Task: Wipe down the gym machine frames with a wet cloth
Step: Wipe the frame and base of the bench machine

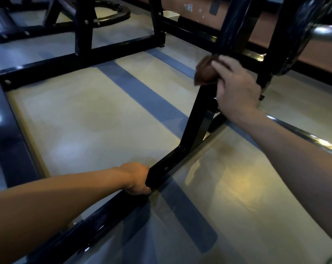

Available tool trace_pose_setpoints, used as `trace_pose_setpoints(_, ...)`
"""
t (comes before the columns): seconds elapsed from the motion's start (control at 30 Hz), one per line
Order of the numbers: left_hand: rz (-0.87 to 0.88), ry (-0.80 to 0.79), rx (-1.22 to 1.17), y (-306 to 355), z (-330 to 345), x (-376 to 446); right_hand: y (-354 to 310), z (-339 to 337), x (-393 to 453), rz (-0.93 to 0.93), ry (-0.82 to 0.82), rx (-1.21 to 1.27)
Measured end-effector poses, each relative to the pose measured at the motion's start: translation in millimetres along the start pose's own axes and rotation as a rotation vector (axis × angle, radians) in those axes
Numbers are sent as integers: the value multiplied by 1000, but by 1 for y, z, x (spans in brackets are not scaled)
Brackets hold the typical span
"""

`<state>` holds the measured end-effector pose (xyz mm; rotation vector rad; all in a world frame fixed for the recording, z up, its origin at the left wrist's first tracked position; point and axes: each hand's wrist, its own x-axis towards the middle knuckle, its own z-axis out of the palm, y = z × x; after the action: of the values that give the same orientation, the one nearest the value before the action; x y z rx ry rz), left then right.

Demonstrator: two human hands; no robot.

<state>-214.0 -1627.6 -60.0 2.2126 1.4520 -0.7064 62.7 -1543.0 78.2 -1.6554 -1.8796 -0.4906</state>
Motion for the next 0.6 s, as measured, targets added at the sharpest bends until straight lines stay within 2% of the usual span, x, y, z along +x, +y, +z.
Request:
trace_pose_setpoints(0.07,1,1,2,0,0,0,0,-4,15,37,30,-14)
trace_pose_setpoints(0.13,4,-1,-2,-1,-1,0,-6,1,9,-7,3,-47)
trace_pose_setpoints(0.27,14,16,7,1,-1,0,-6,14,-33,-130,-187,-110)
trace_pose_setpoints(0.47,30,12,-10,-2,-1,2,-2,-7,22,50,67,-10)
trace_pose_setpoints(0.53,36,10,-28,-4,-1,3,-9,0,25,32,24,-62)
trace_pose_setpoints(0.6,49,10,-36,-4,-1,3,-17,14,4,-69,-127,-117)
